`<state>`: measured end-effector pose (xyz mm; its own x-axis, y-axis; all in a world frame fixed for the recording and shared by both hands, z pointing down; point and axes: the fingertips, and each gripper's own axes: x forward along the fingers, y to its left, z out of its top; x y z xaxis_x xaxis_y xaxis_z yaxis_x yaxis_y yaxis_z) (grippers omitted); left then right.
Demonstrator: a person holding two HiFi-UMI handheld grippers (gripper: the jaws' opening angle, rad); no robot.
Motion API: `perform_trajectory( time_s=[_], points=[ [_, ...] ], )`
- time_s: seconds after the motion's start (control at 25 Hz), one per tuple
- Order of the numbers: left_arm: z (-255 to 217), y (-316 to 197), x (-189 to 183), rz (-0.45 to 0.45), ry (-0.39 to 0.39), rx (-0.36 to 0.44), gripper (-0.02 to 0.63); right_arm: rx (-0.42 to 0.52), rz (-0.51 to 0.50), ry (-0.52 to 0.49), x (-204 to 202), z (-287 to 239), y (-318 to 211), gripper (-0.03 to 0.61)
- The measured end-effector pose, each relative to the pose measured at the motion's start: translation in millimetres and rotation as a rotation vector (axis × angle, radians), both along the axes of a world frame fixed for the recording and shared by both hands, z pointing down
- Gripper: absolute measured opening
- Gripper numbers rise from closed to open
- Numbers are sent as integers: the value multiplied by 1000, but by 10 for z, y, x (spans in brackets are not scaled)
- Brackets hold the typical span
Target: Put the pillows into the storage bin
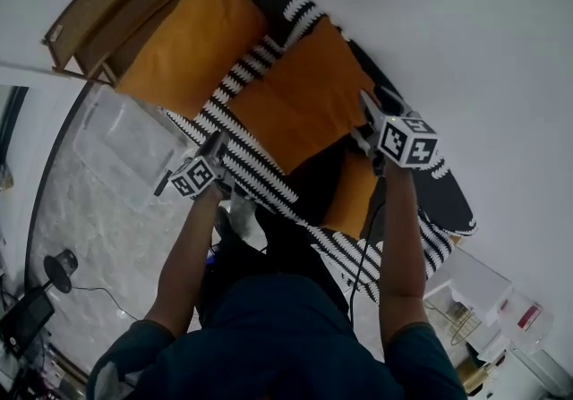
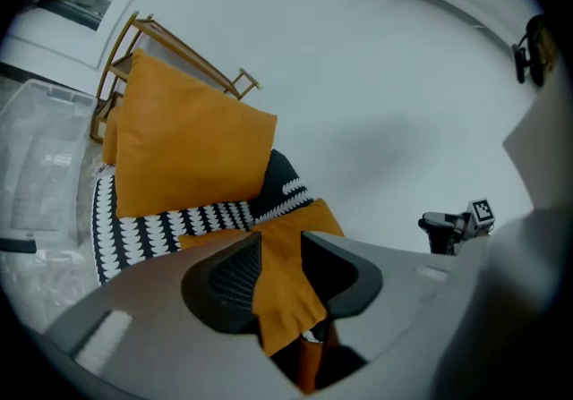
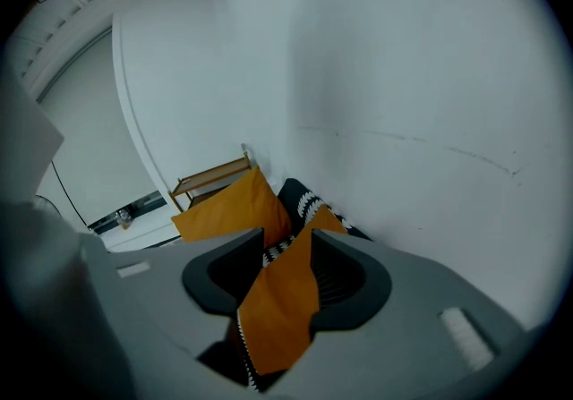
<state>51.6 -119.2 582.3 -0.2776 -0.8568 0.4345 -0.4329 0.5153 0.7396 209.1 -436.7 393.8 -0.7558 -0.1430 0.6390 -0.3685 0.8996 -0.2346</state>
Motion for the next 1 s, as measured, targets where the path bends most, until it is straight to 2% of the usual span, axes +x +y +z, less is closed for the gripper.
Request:
perform_trajectory(
  time_s=[0.2,0.36,0.6,0.8,1.0],
  points=[
    [657,-224,44,-21,88,-42,163,-23,-45,82,-192,555,-279,173],
    [1282,-378,162,-39,186,-87,198,-37,-91,170,-311,1085,-499,215],
    [1998,-527,339,-73,315,-133,279,-27,-140,271,-485,1678,-751,259],
    [2474,-674,496,-16,348,-201,373,-14,-173,373,-541,2186,-874,316],
    [2765,-877,653,13,397,-231,369,35,-217,451,-545,2537,-956,318]
  ],
)
